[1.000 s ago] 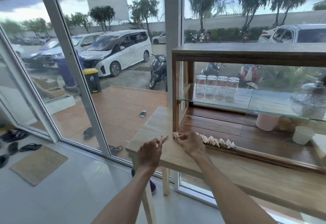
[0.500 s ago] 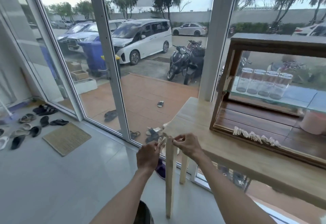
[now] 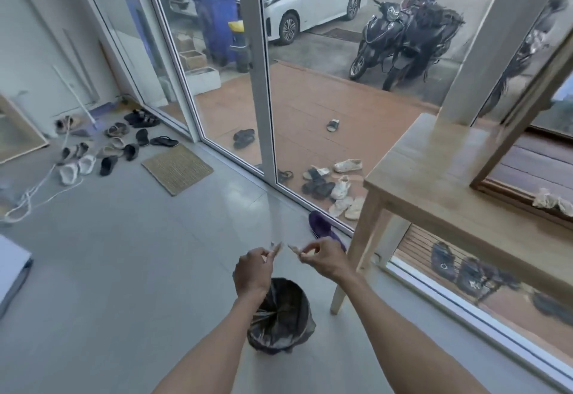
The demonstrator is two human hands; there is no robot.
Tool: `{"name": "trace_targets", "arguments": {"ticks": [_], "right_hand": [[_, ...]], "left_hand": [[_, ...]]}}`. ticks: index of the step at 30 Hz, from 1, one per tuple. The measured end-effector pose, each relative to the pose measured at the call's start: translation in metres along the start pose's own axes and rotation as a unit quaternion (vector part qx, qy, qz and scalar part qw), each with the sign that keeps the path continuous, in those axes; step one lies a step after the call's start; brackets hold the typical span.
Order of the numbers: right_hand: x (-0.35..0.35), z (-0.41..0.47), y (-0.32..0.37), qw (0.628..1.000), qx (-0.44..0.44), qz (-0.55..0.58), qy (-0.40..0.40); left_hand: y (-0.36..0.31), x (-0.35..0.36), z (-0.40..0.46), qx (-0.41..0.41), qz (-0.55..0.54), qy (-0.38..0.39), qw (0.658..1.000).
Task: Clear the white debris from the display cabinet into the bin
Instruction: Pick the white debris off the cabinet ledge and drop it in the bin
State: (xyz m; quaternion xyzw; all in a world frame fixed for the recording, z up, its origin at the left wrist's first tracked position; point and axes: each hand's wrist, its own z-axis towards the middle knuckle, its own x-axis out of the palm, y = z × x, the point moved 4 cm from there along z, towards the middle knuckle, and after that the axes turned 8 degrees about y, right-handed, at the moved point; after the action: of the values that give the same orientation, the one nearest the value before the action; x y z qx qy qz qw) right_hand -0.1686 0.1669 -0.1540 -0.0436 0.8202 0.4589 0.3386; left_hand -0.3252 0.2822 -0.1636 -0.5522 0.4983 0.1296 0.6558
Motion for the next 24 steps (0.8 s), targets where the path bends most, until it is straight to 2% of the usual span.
{"name": "trace_targets", "arguments": {"ticks": [11, 24], "right_hand": [[0.076, 0.024, -0.057, 0.995, 0.079, -0.009, 0.064], [0.122, 0.038, -0.091, 0.987, 0.160, 0.017, 0.029]], "left_hand": [[0.069, 0.061, -0.013, -0.115, 0.008, 0.087, 0.990], [0.094, 0.098, 0.003, -0.168, -0.003, 0.115, 0.979]]}}
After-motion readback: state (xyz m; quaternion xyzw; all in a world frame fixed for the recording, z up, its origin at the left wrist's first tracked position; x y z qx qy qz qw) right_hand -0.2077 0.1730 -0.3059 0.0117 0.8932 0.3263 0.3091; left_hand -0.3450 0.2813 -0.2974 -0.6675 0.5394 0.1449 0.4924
